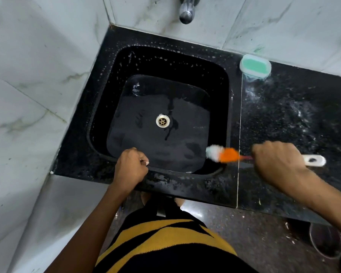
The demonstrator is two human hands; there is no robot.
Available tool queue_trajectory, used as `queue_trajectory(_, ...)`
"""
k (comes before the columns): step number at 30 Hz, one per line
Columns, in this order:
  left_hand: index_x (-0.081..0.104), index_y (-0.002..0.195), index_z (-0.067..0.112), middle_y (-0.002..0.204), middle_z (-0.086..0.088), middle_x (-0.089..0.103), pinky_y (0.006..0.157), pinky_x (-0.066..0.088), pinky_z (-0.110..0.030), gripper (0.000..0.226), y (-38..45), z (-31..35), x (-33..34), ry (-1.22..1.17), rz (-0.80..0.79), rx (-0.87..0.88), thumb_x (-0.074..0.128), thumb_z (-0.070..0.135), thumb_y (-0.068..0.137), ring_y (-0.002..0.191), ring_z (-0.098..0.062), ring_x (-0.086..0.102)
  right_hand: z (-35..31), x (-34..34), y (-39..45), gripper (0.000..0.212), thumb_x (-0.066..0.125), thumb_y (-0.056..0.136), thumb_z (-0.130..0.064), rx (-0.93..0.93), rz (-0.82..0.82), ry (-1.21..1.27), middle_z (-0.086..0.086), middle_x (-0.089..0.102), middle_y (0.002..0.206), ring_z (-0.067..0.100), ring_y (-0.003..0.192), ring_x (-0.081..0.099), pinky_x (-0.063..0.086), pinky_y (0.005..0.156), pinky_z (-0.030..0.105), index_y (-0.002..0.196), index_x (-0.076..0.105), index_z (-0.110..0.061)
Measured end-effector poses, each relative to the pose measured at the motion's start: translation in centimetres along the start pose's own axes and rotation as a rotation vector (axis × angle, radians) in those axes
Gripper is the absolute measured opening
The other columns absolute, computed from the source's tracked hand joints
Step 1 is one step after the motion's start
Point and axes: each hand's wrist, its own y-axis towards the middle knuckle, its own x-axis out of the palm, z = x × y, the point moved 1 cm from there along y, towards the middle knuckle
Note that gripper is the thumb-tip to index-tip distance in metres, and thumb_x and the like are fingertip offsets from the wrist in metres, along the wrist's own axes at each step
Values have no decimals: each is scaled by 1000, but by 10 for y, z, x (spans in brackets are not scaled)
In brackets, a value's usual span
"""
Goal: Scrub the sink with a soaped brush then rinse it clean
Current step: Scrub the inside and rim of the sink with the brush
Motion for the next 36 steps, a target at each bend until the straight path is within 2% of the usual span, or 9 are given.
queue_trajectory(3, 80, 78, 21, 84, 4, 67, 75, 58, -36, 19, 1, 0, 0, -4, -13, -19, 71, 4, 74, 81, -21, 67, -21, -4, 24, 28, 37, 98, -18, -53, 18, -49, -2, 66, 111, 20, 103, 65, 47, 72, 30, 112, 61, -25)
queue_trajectory(8, 79, 75, 20, 82, -1, 67, 74, 58, -39, 17, -4, -2, 1, -27, 10, -18, 72, 5, 73, 80, -25, 66, -80, -4, 12, 25, 43, 95, -14, -433, -53, 3, 2, 66, 107, 23, 97, 66, 45, 68, 31, 109, 63, -18)
queue_trajectory(12, 77, 75, 17, 80, -2, 62, 73, 57, -40, 13, -6, -5, 4, -64, 65, -20, 74, 4, 74, 79, -24, 62, -94, -29, 10, 23, 41, 93, -15, -480, 42, 145, 4, 64, 102, 26, 94, 65, 39, 66, 32, 103, 62, -18)
queue_trajectory(17, 75, 89, 9, 89, -4, 58, 77, 45, -29, 17, -19, -21, -8, -96, 297, -146, 73, 0, 74, 90, -25, 57, -126, -48, 9, 13, 45, 87, -15, -572, 57, 389, 7, 62, 96, 29, 88, 62, 36, 64, 34, 92, 57, -16)
queue_trajectory(24, 70, 106, 4, 105, -14, 56, 88, 50, -44, 36, -9, -48, -34, -28, 373, -284, 63, -1, 71, 98, -35, 56, -183, -67, 65, 13, 51, 83, -14, -607, 26, 658, 13, 53, 87, 36, 81, 57, 35, 62, 34, 75, 40, -13)
queue_trajectory(26, 67, 112, 6, 110, -13, 52, 89, 51, -45, 40, -4, -53, -42, -60, 408, -337, 63, 0, 73, 99, -35, 57, -206, -70, 89, 14, 53, 86, -18, -604, -28, 749, 9, 48, 85, 34, 83, 57, 37, 64, 34, 78, 43, -14)
queue_trajectory(29, 66, 106, 10, 111, -10, 49, 87, 52, -43, 33, 4, -58, -50, -60, 403, -366, 71, 4, 74, 96, -33, 59, -238, -67, 117, 12, 55, 89, -23, -555, -72, 849, 13, 55, 98, 35, 91, 58, 39, 68, 34, 91, 51, -12)
queue_trajectory(34, 65, 116, 8, 114, -10, 47, 89, 53, -43, 40, 15, -58, -53, 16, 355, -390, 72, 7, 76, 102, -31, 57, -264, -60, 169, 20, 58, 78, -26, -306, -185, 1186, 18, 65, 90, 34, 80, 64, 48, 61, 34, 67, 48, -13)
queue_trajectory(36, 64, 121, 6, 116, -10, 47, 92, 51, -41, 45, 20, -58, -52, 31, 344, -393, 72, 7, 77, 107, -30, 53, -259, -66, 191, 19, 59, 80, -24, -135, -187, 1349, 16, 65, 90, 34, 81, 64, 46, 60, 33, 71, 52, -9)
